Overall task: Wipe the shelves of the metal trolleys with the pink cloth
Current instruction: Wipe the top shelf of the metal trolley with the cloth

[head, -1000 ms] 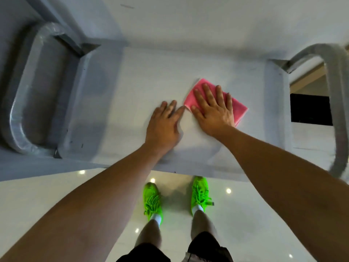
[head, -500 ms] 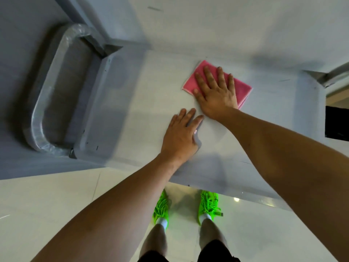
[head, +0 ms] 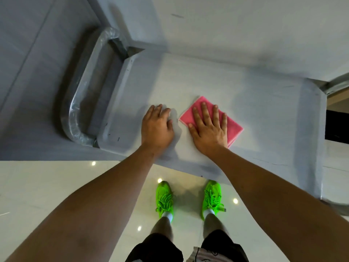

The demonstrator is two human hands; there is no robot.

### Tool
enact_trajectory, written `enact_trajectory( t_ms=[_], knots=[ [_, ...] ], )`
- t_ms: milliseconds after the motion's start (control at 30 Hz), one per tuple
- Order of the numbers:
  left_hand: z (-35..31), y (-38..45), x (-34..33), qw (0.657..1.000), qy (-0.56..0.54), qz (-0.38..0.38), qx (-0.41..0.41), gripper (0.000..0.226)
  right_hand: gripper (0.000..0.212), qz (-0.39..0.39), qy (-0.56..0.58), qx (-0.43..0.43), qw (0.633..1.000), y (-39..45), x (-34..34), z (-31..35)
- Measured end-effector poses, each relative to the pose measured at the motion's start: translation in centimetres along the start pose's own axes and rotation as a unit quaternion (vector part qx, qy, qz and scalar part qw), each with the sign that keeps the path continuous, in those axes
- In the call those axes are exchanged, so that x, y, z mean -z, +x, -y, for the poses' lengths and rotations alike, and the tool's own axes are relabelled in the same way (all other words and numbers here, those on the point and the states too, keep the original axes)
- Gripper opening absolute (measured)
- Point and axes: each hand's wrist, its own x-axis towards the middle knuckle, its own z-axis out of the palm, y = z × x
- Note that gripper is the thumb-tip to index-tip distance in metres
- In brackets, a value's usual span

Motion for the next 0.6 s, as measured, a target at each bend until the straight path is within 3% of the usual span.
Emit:
enact_trajectory(
  t_ms=[267,600],
  knots=[
    [3.1,-0.1,0.6,0.996,0.051,0.055,0.039,0.052,0.068,0.014,-0.011,0.008,1.0,-2.6,-1.6,4.6],
    [8.3,-2.1,2.9,0.991,0.073,0.039,0.103,0.046,0.068,0.019,-0.013,0.038,0.999,-4.4,-3.4,9.4]
  ],
)
